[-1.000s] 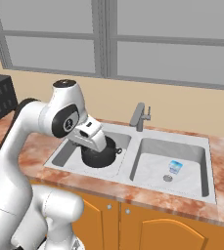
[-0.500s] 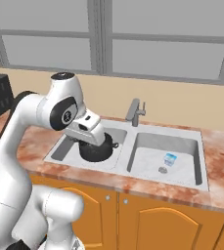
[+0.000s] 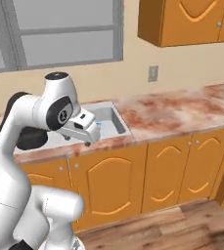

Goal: Pick the jar and pot and place them in the sink. Then turn on the water.

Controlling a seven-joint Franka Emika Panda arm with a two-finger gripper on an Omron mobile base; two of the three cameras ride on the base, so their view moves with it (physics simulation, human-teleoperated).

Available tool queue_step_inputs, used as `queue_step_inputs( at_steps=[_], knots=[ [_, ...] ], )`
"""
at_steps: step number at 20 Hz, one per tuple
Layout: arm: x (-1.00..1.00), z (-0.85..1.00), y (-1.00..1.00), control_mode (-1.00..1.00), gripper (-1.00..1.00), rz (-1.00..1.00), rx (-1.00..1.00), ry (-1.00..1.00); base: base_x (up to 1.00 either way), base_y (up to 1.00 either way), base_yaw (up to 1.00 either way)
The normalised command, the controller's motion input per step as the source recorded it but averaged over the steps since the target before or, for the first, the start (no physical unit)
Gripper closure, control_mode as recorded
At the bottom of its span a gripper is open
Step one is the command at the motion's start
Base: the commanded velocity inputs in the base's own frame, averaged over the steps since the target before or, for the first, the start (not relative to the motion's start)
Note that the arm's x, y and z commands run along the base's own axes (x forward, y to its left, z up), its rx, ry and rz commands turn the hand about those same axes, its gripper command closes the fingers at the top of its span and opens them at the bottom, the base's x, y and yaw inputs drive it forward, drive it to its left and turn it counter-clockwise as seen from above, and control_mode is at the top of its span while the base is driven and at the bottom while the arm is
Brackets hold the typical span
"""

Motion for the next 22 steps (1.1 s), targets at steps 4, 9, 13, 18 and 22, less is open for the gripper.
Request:
queue_step_inputs(
  at_steps=[4, 9, 13, 18, 22],
  knots=[
    [0.00, 0.00, 0.00, 1.00, -1.00, 0.00, 0.00, 0.00, 0.00, 0.01, -1.00],
    [0.00, 0.00, 0.00, 1.00, -1.00, 0.00, 0.00, 0.00, 0.00, 0.03, -1.00],
    [0.00, 0.00, 0.00, 1.00, -1.00, 0.00, 0.00, 0.00, 0.00, 0.00, -1.00],
    [0.00, 0.00, 0.00, 1.00, -1.00, 0.00, 0.00, 0.00, 0.00, 0.00, -1.00],
    [0.00, 0.00, 0.00, 1.00, -1.00, 0.00, 0.00, 0.00, 0.00, 0.04, -1.00]
  ],
)
